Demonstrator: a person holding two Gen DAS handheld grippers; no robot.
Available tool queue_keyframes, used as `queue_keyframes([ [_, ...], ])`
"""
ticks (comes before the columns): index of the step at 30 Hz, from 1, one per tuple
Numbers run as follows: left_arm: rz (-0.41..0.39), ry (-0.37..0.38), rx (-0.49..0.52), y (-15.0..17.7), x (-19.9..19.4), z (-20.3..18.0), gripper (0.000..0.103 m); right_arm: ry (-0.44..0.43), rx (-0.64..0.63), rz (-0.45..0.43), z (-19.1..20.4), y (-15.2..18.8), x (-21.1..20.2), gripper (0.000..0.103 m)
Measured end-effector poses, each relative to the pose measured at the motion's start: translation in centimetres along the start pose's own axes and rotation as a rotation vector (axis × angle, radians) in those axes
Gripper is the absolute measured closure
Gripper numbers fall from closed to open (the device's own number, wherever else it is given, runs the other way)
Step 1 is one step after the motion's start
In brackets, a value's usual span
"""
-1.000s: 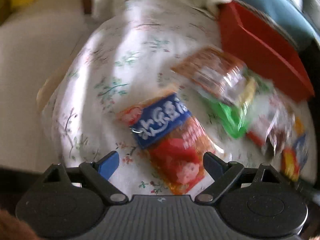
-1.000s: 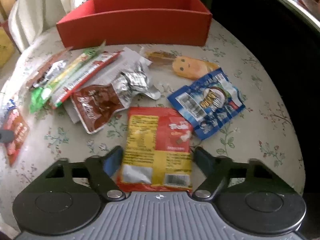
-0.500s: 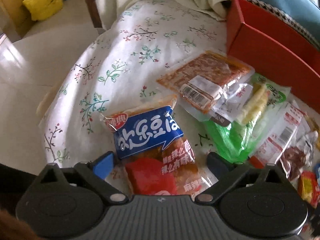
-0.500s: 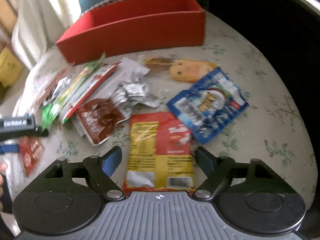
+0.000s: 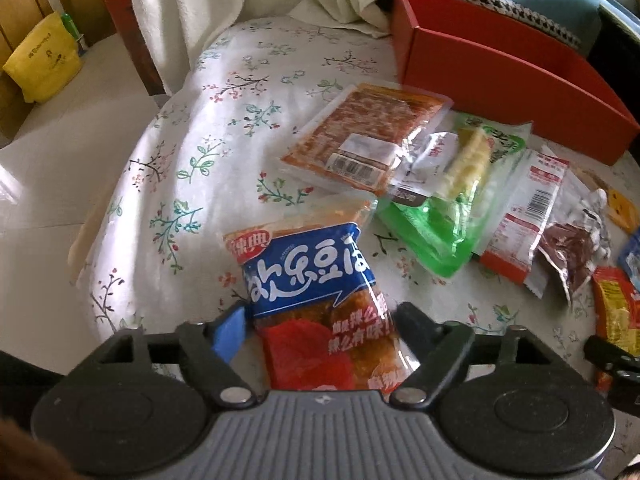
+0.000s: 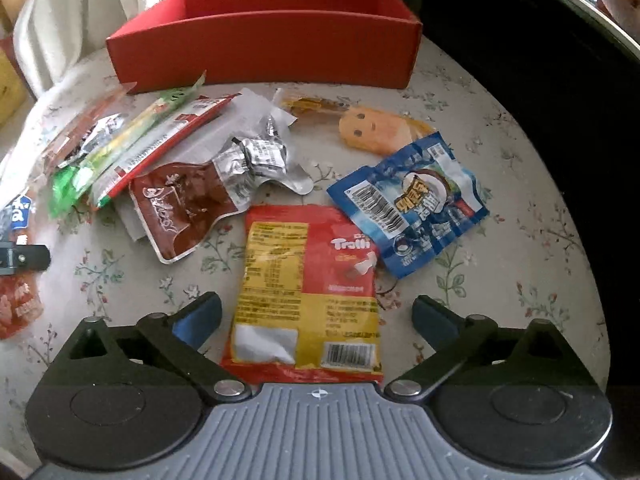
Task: Organize snacks
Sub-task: 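Grasp the blue-and-red bean snack bag with the left gripper while the right grasps the Trolli packet, then carry both held packets up and over the red box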
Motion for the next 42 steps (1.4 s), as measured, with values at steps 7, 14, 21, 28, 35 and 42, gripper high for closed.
queue_keyframes([
  [7,0.016,0.022,-0.022,0.3,0.9,1.3,0.006,-0.014,0.124,0.023,-2.2,0.7,-1.6,0.033],
  [14,0.009,0.061,-0.014,0.3,-0.7,2.0,0.049,-0.021,0.115,-0.040,-1.4,0.6,-4.5,0.034],
  [21,0.029,0.137,-0.089,0.8,-2.0,3.2,0.054,-0.087,0.139,-0.058,-1.4,0.6,-4.7,0.034],
  [28,-0.079,0.148,-0.057,0.2,-5.7,1.9,0.055,-0.183,0.111,-0.121,0.2,-0.5,-6.2,0.034],
  [35,-0.188,0.193,0.028,-2.4,-7.1,-1.4,0.055,-0.224,0.091,-0.203,1.6,-4.2,-6.8,0.034],
  [42,-0.297,0.240,0.034,-6.9,-6.1,-3.4,0.055,-0.199,0.112,-0.292,1.2,-8.4,-6.4,0.034],
])
Point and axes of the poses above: each gripper's, at about its wrist camera, not at the fingertips, and x roughly the way its jaws point, z to its left, y to its underside, the point moved 3 cm from there along x, roughly the way its jaws point, and after that the axes turned 4 degrees about -z, right-handed, at the moved point
